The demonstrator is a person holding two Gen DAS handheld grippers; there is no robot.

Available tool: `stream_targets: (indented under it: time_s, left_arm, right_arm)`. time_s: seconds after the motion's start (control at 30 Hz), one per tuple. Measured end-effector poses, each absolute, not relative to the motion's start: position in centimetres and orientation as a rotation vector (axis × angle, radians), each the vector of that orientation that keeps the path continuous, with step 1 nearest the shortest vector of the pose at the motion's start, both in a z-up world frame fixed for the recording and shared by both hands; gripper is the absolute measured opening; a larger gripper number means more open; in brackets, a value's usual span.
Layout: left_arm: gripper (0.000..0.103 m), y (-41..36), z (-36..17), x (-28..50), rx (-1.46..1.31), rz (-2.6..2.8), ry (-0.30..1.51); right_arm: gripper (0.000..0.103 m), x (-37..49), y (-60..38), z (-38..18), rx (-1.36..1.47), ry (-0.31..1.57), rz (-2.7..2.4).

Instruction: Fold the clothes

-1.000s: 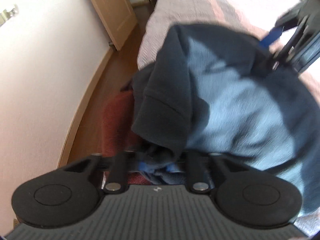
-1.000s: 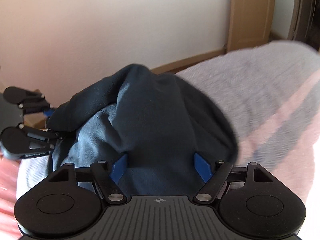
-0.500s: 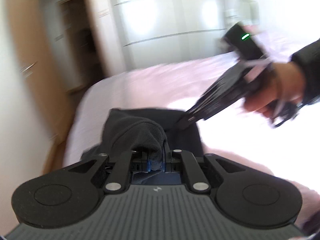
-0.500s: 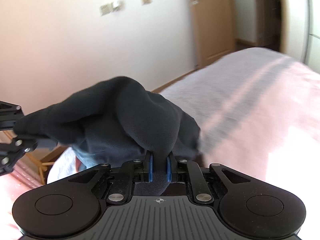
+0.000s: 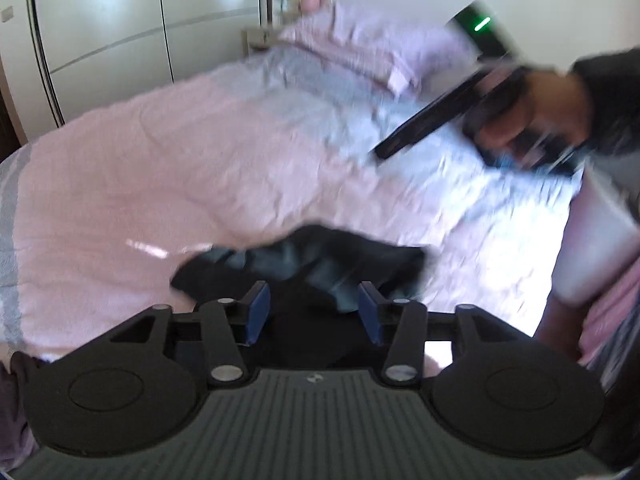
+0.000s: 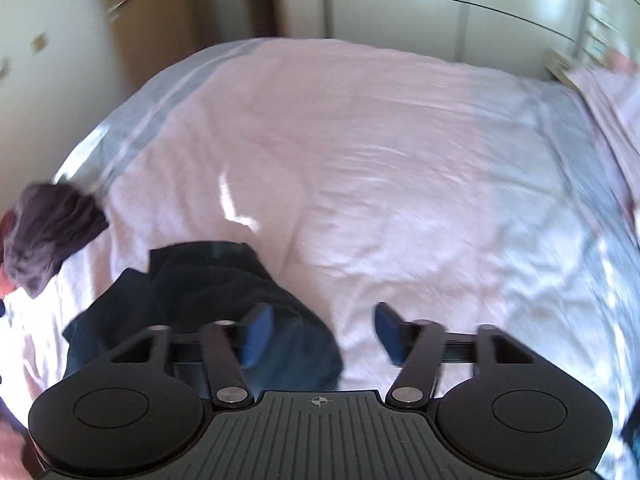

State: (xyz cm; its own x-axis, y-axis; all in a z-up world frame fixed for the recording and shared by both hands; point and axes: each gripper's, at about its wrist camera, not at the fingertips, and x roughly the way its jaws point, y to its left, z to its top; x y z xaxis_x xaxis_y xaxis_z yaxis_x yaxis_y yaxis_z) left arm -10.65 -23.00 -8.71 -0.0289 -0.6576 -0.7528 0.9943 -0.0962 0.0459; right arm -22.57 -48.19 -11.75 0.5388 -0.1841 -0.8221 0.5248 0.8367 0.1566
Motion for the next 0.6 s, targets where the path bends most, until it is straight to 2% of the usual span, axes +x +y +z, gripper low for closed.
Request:
stream_targets:
  time_s: [0.13,0.2,0.23,0.27,0.4,0.43,0.47,0.5,0.53,0.6]
  left_arm:
    - [0.059,-26.1,-12.6,-7.1,0.94,-1.516,0.55]
    - [0.067,-27.8,-14.2,-6.3,1.029,-1.552,0.458]
    - [0.07,-28.6,-15.5,-6.2,1.094,-1.581,0.385]
    - [0.07,-29.6,-17.0,-6.2,1.169,-1.614,0.3]
    - [0.069,-32.5,-23.4,-6.3,1.431,-1.76,-0.034]
    - [0.066,-33.2,-24.6,-6.2,1.467,-1.796,-0.083]
    - [0.045,-34.0,-25.6,-6.0,1.496,-1.83,-0.116]
    - [0.029,-34.8,-26.6,-5.9,1.526,-1.864,-0.15]
    - [0.008,-35.7,-26.9,-5.6,1.531,-1.887,-0.159]
    - [0.006,-37.7,-24.3,-4.3,1.396,-1.895,-0.086]
  right_arm:
    - [0.069,-25.1,-46.2,-14.1,0.598,0.901,-0.484]
    - [0.073,-26.4,-45.2,-15.3,0.69,0.895,-0.508]
    - [0.08,-27.0,-44.7,-15.9,0.736,0.891,-0.52]
    - [0.082,-27.7,-44.2,-16.5,0.783,0.886,-0.531]
    - [0.083,-30.2,-42.2,-18.9,0.968,0.866,-0.576]
    - [0.083,-30.8,-41.8,-19.5,1.014,0.86,-0.587]
    - [0.083,-31.1,-41.2,-20.0,1.059,0.844,-0.604]
    - [0.083,-31.0,-40.7,-20.6,1.103,0.819,-0.626]
    - [0.083,-30.9,-40.1,-21.2,1.147,0.794,-0.648]
    - [0.084,-30.7,-39.0,-22.3,1.233,0.741,-0.692]
